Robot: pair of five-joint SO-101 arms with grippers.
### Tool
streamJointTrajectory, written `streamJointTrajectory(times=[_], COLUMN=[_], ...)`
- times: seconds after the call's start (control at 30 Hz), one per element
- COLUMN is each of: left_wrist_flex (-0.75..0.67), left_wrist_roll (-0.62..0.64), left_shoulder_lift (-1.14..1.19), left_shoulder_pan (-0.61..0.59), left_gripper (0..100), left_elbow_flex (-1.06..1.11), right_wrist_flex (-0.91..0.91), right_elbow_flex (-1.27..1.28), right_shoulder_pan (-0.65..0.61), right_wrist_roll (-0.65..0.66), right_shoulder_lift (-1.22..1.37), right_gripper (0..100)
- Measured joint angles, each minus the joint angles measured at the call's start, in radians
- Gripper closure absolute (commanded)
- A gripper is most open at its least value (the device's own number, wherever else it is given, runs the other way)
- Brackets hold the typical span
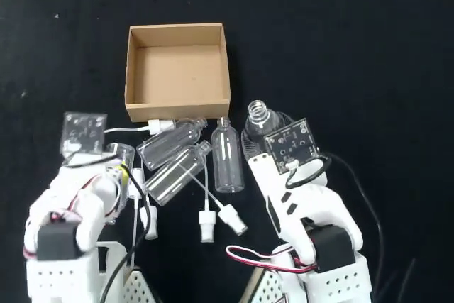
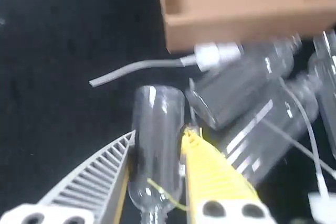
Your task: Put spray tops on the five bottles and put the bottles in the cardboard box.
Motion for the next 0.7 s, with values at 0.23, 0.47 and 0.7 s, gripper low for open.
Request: streamJointTrajectory(times=[0.23,0.47,0.7], left_wrist_flex=[0.048,0.046,0.037], left_wrist_roll=[0.015,0.029,0.075], left_shoulder_lift=[0.264,0.404,0.496], left_shoulder_pan=[0.064,0.066,0.124], left_gripper=[87,87,86], left_elbow_flex=[-0.120,-0.140,-0.140], right_wrist_flex=[0.000,0.000,0.000], right_elbow_flex=[0.000,0.000,0.000], right_shoulder_pan=[0.000,0.000,0.000], right_wrist_roll=[0.012,0.012,0.012], right_shoulder_lift=[0.000,0.000,0.000], right_gripper=[94.9,94.9,94.9])
